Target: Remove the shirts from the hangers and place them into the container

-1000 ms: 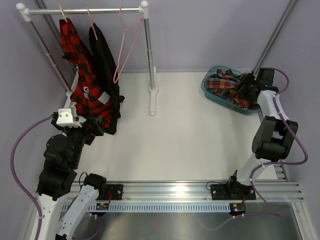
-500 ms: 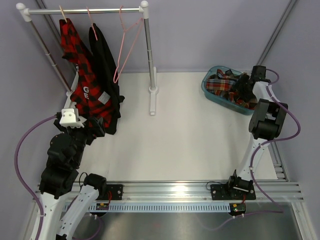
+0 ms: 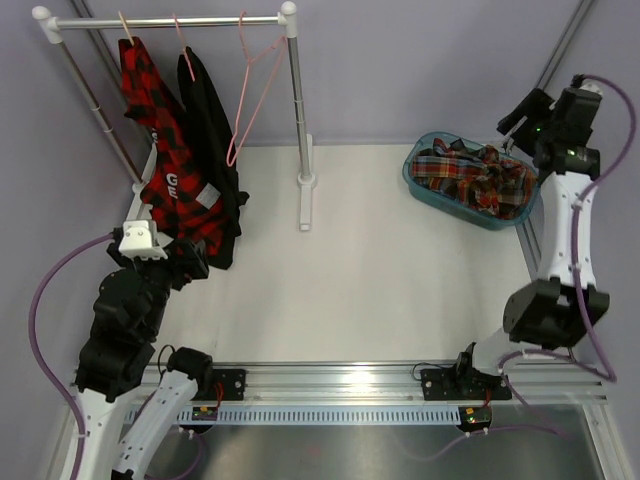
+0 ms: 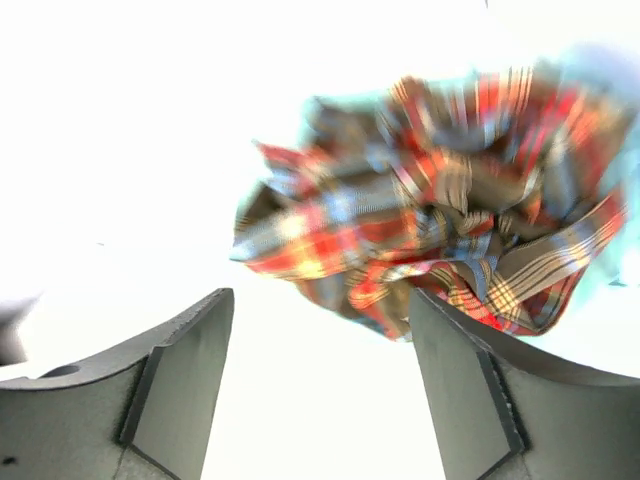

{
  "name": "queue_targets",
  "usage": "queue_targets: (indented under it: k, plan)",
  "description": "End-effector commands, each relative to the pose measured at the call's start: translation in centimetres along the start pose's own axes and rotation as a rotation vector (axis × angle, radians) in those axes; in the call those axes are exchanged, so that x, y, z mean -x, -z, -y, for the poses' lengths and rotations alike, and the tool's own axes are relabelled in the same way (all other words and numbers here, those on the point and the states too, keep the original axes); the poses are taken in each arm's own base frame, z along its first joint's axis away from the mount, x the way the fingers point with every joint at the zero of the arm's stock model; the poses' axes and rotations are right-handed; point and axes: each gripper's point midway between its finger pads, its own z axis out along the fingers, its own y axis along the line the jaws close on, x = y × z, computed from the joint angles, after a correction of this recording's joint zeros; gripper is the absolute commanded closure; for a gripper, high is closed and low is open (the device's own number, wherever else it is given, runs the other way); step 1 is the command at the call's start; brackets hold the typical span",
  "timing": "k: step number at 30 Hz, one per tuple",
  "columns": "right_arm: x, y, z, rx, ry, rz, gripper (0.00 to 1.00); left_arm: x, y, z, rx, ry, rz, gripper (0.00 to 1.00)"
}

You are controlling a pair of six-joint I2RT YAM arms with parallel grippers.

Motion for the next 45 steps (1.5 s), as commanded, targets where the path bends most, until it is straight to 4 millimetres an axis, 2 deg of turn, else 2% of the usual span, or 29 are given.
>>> queue_targets:
  k: [1, 2, 3, 5, 6, 8, 9, 11, 12, 13, 14, 15, 16, 17, 24, 26, 29, 33, 37, 45]
  plan:
    - [4.3, 9.9, -2.2, 0.043, 0.062, 0.196, 0.19, 2.1, 1.3, -0.3, -0.001, 0.000, 0.061, 0.01]
    - [4.6, 11.6, -2.3, 0.044, 0.072, 0.226, 0.18, 2.1, 1.6, -0.4, -0.002, -0.004, 0.058, 0.01]
    - [5.2, 15.5, -2.9, 0.068, 0.094, 0.291, 0.17, 2.3, 1.9, -0.5, -0.001, -0.003, 0.067, 0.01]
    - [4.5, 18.5, -2.5, 0.065, 0.113, 0.321, 0.15, 2.8, 2.6, -0.6, -0.005, -0.001, 0.078, 0.01]
    - [4.4, 22.1, -2.6, 0.080, 0.130, 0.374, 0.13, 3.0, 2.9, -0.5, -0.012, 0.001, 0.083, 0.01]
    - [3.0, 24.5, -2.1, 0.088, 0.144, 0.392, 0.11, 3.3, 3.7, -0.7, -0.016, 0.004, 0.093, 0.01]
    - [2.5, 27.6, -2.1, 0.102, 0.154, 0.445, 0.10, 3.8, 4.1, -0.7, -0.018, 0.006, 0.106, 0.01]
    - [1.0, 29.2, -1.4, 0.103, 0.158, 0.463, 0.09, 3.9, 4.9, -0.9, -0.021, 0.004, 0.111, 0.01]
    - [0.5, 32.0, -1.4, 0.129, 0.159, 0.524, 0.09, 4.4, 5.4, -1.0, -0.020, 0.006, 0.121, 0.01]
    - [-0.5, 33.6, -0.7, 0.127, 0.145, 0.564, 0.07, 4.3, 5.9, -1.3, -0.013, 0.003, 0.116, 0.01]
    - [-1.1, 32.7, -0.5, 0.126, 0.139, 0.539, 0.06, 4.3, 6.2, -1.4, -0.013, 0.003, 0.117, 0.01]
    - [-1.8, 34.7, -0.5, 0.159, 0.128, 0.588, 0.06, 4.4, 6.5, -1.6, -0.006, 0.005, 0.123, 0.01]
    - [-2.9, 34.6, -0.2, 0.171, 0.116, 0.575, 0.05, 4.3, 7.0, -1.8, -0.001, 0.001, 0.120, 0.01]
    - [-3.6, 36.1, -0.2, 0.199, 0.113, 0.609, 0.03, 4.3, 7.3, -2.0, 0.002, 0.003, 0.126, 0.01]
    - [-8.7, 36.4, 1.1, 0.286, 0.130, 0.550, 0.01, 3.3, 9.1, -3.5, 0.047, 0.009, 0.134, 0.01]
    - [-9.8, 35.7, 1.7, 0.287, 0.146, 0.522, 0.00, 2.9, 9.4, -3.9, 0.061, 0.010, 0.127, 0.01]
    - [-11.0, 35.9, 2.5, 0.301, 0.158, 0.519, 0.01, 2.5, 9.8, -4.4, 0.083, 0.013, 0.128, 0.01]
    - [-11.5, 35.8, 2.8, 0.307, 0.159, 0.521, 0.01, 1.7, 9.5, -4.5, 0.088, 0.013, 0.110, 0.01]
    - [-12.2, 34.9, 2.6, 0.315, 0.164, 0.486, 0.01, 0.8, 8.7, -3.8, 0.063, 0.019, 0.077, 0.01]
    - [-12.3, 34.8, 2.7, 0.319, 0.163, 0.497, 0.00, 0.1, 8.2, -3.4, 0.047, 0.030, 0.055, 0.01]
